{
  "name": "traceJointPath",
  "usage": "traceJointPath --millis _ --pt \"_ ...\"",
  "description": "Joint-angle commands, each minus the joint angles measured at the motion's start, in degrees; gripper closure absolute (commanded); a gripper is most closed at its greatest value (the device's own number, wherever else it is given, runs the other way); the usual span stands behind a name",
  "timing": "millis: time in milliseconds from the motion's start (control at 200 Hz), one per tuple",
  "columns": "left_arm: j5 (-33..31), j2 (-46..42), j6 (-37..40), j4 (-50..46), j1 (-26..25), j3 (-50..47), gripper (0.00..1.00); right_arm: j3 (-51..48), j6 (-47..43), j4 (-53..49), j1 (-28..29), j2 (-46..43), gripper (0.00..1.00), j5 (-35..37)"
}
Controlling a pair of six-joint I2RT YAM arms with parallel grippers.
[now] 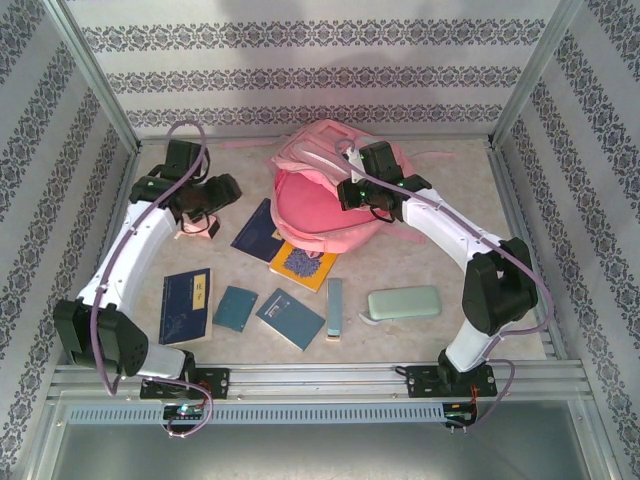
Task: Pack the student bag
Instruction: Open the student bag at the top-center of the table, then pick up the loose stationery from the middle-left of the table.
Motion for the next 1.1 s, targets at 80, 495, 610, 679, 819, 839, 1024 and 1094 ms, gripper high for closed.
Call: traceJointPath --millis 80,495,610,679,819,839,1024,1094 --pt "-2.85 6.87 -9.63 -6.33 7.21 -1.50 0.17 2.10 7.86 -2.45 0.61 -3.12 1.00 5.58" --pt "0.77 23.14 -23.40 -2.26 11.84 6.54 0.00 -0.01 16.66 -0.08 0.91 -2.49 1.00 5.46" --pt "1.42 27.31 -25.68 -4.79 12.35 9.90 0.00 -0.44 16.97 -0.16 0.78 -2.04 1.00 6.19" --pt "1.19 28.84 -26.61 -5.45 12.33 11.03 0.00 -0.60 17.27 -0.05 0.83 -1.77 1.00 6.00" --pt "2.07 32.03 -28.18 -7.95 12.33 13.34 0.00 -1.04 17.60 -0.07 0.66 -1.50 1.00 6.09" --pt "2.03 32.32 -28.21 -8.31 12.33 13.67 0.00 -1.11 17.62 -0.08 0.52 -1.50 1.00 6.23" --pt "1.07 34.18 -28.90 -9.27 12.41 14.15 0.00 -1.85 18.08 0.19 -0.13 -1.63 1.00 5.85" --pt "1.46 35.47 -29.18 -9.01 12.47 14.13 0.00 -1.82 18.19 0.36 -0.10 -1.43 1.00 5.76"
